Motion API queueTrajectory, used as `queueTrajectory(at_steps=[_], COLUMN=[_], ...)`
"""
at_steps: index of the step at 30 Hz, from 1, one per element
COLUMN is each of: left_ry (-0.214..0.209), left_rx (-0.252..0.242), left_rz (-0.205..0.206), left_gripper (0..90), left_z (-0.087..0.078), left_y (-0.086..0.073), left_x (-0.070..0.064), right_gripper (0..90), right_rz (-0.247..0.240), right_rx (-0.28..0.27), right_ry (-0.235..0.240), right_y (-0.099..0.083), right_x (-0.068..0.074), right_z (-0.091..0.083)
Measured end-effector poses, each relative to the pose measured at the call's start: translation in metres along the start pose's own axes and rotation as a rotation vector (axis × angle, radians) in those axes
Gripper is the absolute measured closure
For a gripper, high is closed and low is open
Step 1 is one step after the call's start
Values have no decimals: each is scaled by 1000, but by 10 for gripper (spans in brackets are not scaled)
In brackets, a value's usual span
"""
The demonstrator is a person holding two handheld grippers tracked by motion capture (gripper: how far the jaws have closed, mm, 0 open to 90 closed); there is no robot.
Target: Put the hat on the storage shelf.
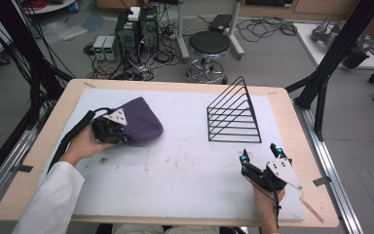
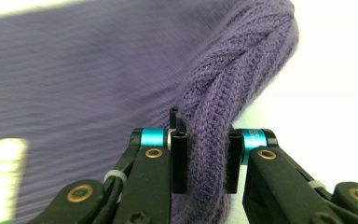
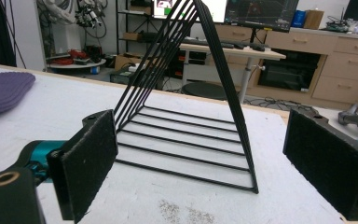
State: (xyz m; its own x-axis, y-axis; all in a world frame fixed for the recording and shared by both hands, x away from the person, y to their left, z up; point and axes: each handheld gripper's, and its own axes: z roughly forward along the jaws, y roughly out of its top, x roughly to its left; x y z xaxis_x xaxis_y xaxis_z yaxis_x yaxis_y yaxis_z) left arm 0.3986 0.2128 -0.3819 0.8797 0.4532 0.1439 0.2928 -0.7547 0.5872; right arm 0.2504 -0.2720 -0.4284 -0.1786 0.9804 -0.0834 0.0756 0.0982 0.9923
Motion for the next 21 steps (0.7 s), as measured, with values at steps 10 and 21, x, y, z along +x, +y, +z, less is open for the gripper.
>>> queueTrajectory(at_steps=[10, 21], left_ry=[439, 455], left_rx=[-453, -807], left_rz=[-223, -276], left_gripper=[788, 788], left_z=[-53, -108], left_y=[-1, 24], left_x=[-2, -23], right_gripper=[93, 93], right_rz=[10, 43], right_rx=[-3, -39], right_ry=[-5, -15], right_y=[0, 4], right_x=[-3, -1], right_z=[0, -4])
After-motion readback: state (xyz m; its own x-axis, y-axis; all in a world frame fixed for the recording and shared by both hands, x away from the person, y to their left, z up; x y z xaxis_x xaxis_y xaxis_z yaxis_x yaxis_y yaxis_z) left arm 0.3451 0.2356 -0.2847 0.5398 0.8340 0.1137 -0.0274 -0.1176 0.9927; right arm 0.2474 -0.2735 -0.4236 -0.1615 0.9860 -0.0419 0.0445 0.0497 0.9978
